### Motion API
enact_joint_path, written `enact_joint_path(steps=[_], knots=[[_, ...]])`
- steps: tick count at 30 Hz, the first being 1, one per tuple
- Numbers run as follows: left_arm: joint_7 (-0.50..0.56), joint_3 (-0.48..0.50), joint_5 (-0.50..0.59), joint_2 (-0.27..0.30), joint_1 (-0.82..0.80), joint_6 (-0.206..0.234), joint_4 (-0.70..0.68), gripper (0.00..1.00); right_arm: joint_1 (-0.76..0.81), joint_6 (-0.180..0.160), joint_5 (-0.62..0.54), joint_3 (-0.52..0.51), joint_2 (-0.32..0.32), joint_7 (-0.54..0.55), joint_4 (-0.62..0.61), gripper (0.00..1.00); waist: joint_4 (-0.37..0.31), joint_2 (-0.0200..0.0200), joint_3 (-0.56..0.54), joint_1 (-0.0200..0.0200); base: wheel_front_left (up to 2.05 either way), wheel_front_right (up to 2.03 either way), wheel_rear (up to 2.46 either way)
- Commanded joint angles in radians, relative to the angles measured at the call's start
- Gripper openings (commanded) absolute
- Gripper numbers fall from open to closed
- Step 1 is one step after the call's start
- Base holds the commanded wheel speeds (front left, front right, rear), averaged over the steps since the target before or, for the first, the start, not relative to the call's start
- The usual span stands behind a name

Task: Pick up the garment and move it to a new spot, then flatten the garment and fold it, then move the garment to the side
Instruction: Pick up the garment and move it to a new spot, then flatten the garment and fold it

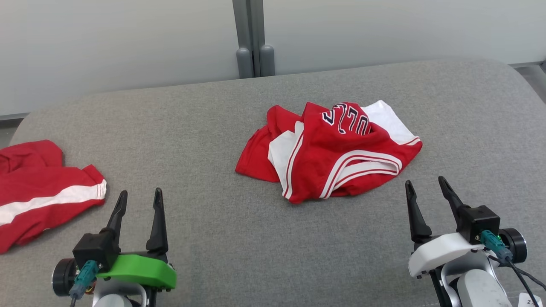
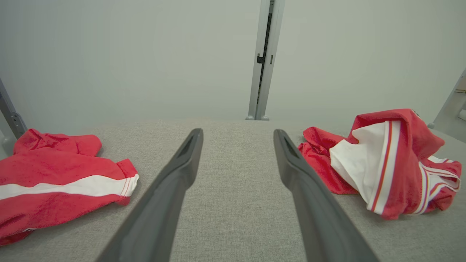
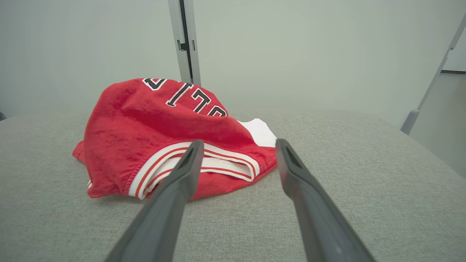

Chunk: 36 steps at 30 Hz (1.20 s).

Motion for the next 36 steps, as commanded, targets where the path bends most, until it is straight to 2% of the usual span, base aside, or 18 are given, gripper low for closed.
enact_joint_path(steps=[1,8,14,19,24,30,36], knots=[[0.000,0.022,0.007,-0.007,0.027,-0.012,0.003,1.00,0.016,0.000,-0.003,0.001,-0.003,0.004,0.000,1.00,0.013,-0.0001,-0.013,0.0000,0.00,0.00,0.00],[0.000,0.097,0.048,-0.047,0.068,-0.062,0.003,1.00,0.025,0.000,0.022,0.003,-0.003,0.005,0.014,1.00,0.010,-0.0001,-0.010,0.0000,0.00,0.00,0.00],[0.000,0.125,0.066,-0.073,0.061,-0.089,0.008,1.00,0.012,0.000,0.028,0.016,-0.002,0.004,0.017,1.00,0.006,-0.0001,-0.001,0.0000,0.00,0.00,0.00],[-0.001,0.133,0.081,-0.083,0.043,-0.103,0.005,1.00,-0.038,0.000,0.086,0.088,-0.002,0.061,0.050,1.00,0.017,-0.0001,0.020,0.0000,0.00,0.00,0.00],[-0.001,0.130,0.087,-0.089,0.023,-0.113,-0.002,1.00,-0.155,0.000,0.144,0.222,-0.003,0.164,0.150,1.00,0.039,-0.0001,0.049,0.0000,0.00,0.00,0.00],[-0.001,0.117,0.094,-0.092,-0.014,-0.122,0.004,1.00,-0.274,0.000,0.220,0.293,-0.002,0.237,0.313,1.00,0.079,-0.0001,0.080,0.0000,0.00,0.00,0.00],[-0.001,0.102,0.077,-0.092,-0.049,-0.126,-0.002,1.00,-0.357,0.000,0.259,0.350,-0.004,0.220,0.462,1.00,0.108,-0.0001,0.105,0.0000,0.00,0.00,0.00]])
